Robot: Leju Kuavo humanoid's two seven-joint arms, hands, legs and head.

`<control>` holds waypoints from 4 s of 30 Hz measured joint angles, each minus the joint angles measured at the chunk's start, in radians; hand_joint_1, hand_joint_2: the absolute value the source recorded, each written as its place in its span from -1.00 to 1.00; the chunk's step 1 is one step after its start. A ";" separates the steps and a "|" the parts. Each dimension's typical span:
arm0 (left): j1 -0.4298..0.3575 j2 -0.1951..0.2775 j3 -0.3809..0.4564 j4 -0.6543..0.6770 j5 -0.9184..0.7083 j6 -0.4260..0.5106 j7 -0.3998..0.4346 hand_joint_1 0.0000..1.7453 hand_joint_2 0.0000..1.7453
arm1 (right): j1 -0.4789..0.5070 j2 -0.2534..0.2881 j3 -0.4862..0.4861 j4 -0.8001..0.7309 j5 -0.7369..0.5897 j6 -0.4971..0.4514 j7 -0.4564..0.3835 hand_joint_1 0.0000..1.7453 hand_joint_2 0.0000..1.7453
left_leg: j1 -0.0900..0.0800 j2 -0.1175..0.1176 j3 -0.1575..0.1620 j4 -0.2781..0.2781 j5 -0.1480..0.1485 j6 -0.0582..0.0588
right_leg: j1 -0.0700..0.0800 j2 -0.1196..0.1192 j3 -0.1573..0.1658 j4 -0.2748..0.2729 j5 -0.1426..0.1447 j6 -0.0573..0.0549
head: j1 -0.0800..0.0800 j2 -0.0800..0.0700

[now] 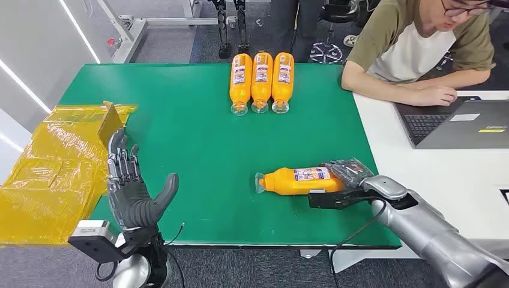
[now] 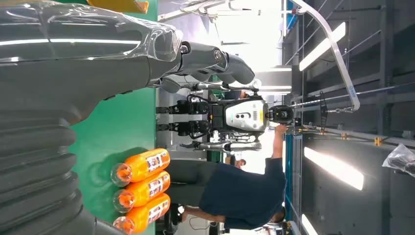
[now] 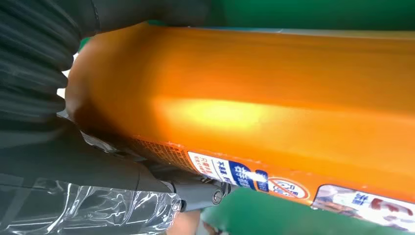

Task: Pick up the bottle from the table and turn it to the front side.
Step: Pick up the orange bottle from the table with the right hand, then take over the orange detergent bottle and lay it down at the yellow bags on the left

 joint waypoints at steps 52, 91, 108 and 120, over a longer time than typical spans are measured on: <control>-0.048 -0.015 -0.069 0.116 0.128 -0.543 0.096 -1.00 1.00 | 0.593 0.451 -0.296 -0.526 -0.017 -0.317 -0.162 0.93 1.00 | 0.001 -0.001 0.000 -0.001 -0.004 -0.003 | 0.001 0.000 -0.002 0.000 -0.005 -0.001 | 0.000 0.000; -0.029 -0.007 -0.061 0.087 -0.066 -0.369 0.161 1.00 1.00 | 0.624 0.471 -0.312 -0.536 0.043 -0.424 -0.170 -1.00 1.00 | 0.001 0.001 0.000 -0.001 -0.004 -0.003 | 0.002 0.001 -0.002 0.001 -0.006 -0.002 | 0.000 0.000; -0.069 0.117 0.073 0.073 -1.099 0.016 0.447 1.00 1.00 | 0.691 0.515 -0.337 -0.645 -0.042 -0.492 -0.189 -1.00 1.00 | 0.002 0.001 0.000 -0.002 -0.004 -0.004 | 0.001 0.001 -0.002 0.001 -0.006 -0.002 | 0.000 0.000; -0.229 0.378 0.091 0.165 -1.263 -0.044 0.338 1.00 1.00 | 0.684 0.532 -0.345 -0.649 -0.146 -0.444 -0.268 -1.00 1.00 | 0.003 0.001 0.001 -0.002 -0.002 -0.007 | 0.002 0.001 -0.002 0.003 -0.005 -0.005 | 0.000 0.000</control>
